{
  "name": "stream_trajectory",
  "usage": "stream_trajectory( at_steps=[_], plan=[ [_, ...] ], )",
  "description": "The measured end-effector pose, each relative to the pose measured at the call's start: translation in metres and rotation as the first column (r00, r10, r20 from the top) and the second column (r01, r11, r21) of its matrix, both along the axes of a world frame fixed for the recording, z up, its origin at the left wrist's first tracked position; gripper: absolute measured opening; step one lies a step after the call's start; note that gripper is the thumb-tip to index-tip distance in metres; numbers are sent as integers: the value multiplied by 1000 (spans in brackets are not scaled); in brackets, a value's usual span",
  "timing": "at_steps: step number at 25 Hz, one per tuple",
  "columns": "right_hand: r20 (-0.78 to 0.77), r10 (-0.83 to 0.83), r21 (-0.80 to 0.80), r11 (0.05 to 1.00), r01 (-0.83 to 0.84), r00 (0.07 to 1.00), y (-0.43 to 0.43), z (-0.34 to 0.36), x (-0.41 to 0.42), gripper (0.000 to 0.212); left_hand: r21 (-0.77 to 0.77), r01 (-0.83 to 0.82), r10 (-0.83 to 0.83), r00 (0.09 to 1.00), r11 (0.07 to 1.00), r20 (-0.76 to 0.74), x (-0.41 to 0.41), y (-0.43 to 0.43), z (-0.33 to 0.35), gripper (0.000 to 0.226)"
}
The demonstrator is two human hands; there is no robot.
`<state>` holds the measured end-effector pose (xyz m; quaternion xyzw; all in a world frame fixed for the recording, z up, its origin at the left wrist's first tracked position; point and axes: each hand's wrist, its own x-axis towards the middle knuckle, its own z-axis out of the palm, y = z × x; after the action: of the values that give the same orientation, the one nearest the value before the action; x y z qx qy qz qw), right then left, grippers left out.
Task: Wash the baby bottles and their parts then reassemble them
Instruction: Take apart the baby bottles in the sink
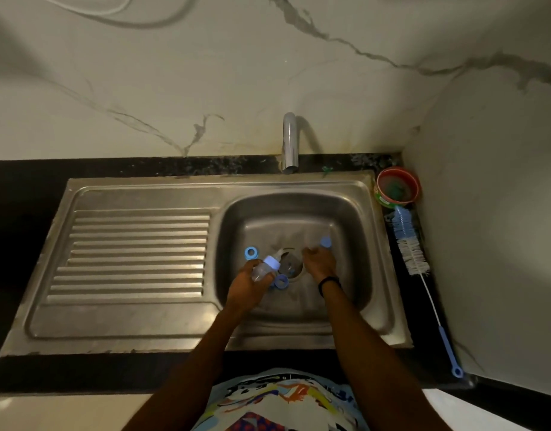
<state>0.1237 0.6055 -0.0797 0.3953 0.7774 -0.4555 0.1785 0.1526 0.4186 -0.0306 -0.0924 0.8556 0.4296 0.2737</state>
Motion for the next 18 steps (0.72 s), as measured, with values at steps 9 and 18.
stream_trajectory(
  at_steps=[9, 18],
  plan=[
    [49, 527, -305, 817, -489, 849, -30, 35, -8, 84, -111, 198, -213, 967, 974, -142, 10, -18, 5, 75],
    [1, 556, -310, 790, -529, 831, -23, 55, -9, 54, -85, 182, -177, 982, 980, 67, 7, -39, 30, 71]
  ],
)
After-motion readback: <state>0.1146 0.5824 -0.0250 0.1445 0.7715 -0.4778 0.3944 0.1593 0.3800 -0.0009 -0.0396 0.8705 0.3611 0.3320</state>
